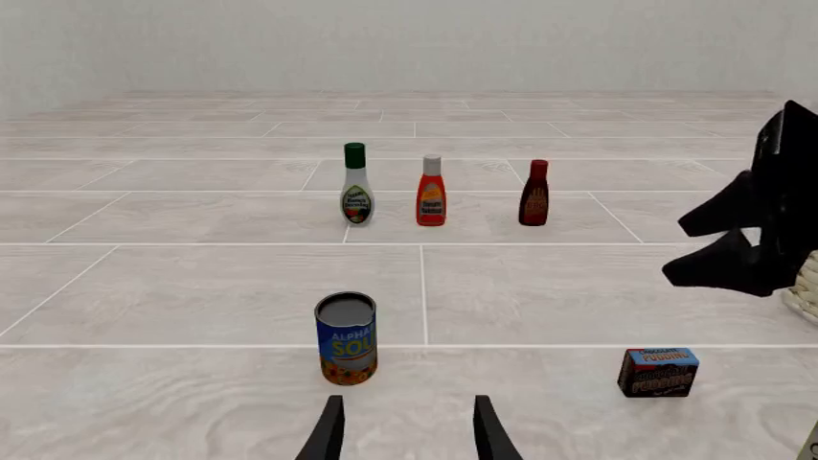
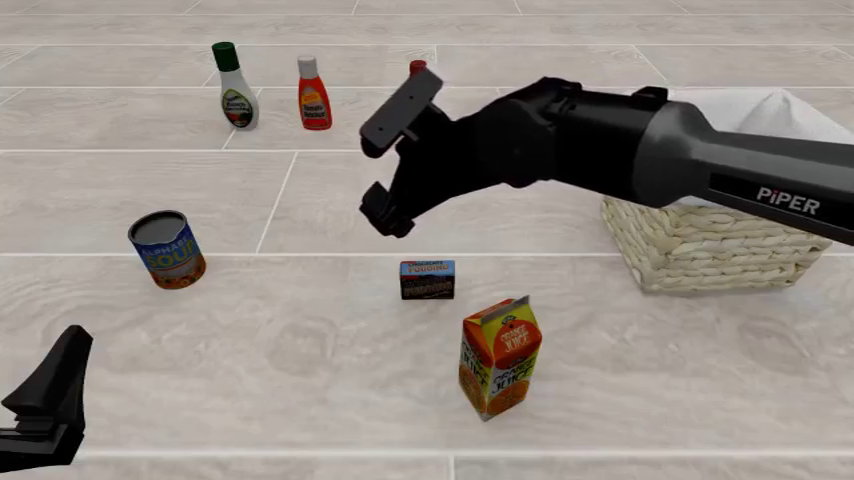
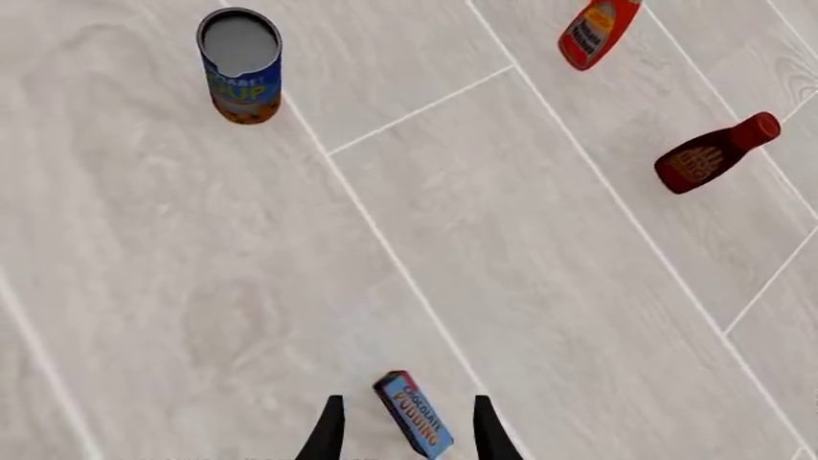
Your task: Pick the chocolate pudding and place it in the basket.
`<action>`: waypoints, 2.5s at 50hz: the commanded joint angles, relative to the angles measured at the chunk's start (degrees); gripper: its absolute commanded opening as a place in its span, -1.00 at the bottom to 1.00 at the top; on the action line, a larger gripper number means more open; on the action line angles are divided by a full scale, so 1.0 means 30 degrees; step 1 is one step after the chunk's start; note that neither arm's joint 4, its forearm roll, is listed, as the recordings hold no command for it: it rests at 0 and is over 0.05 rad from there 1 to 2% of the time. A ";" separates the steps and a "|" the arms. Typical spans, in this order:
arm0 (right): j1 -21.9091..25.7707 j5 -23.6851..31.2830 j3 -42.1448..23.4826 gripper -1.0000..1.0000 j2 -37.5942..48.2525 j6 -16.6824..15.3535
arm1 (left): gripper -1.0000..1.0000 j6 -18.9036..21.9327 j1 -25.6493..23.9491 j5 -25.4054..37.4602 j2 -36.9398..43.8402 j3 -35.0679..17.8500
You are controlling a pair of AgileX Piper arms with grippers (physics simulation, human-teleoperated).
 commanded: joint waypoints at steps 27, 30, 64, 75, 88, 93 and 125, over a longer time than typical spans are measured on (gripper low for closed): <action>-0.0314 0.0838 -0.0920 1.00 0.0985 -0.0815 | 1.00 0.0000 0.0000 0.0000 0.0000 0.0000; -0.0357 0.0793 -0.0913 1.00 0.1093 -0.0834 | 1.00 0.0000 0.0000 0.0000 0.0000 0.0000; -0.0601 -0.0091 -0.0615 1.00 0.2584 -0.0461 | 1.00 0.0000 0.0000 0.0000 0.0000 0.0000; -0.0732 -0.0321 -0.0445 1.00 0.3085 -0.0307 | 1.00 0.0000 0.0000 0.0000 0.0000 0.0000; -0.1066 -0.0480 -0.0558 1.00 0.3727 -0.0367 | 1.00 0.0000 0.0000 0.0000 0.0000 0.0000; -0.1176 -0.0519 -0.0658 1.00 0.3974 -0.0479 | 1.00 0.0000 0.0000 0.0000 0.0000 0.0000; -0.1472 -0.1010 -0.0679 1.00 0.5500 -0.0143 | 1.00 0.0000 0.0000 0.0000 0.0000 0.0000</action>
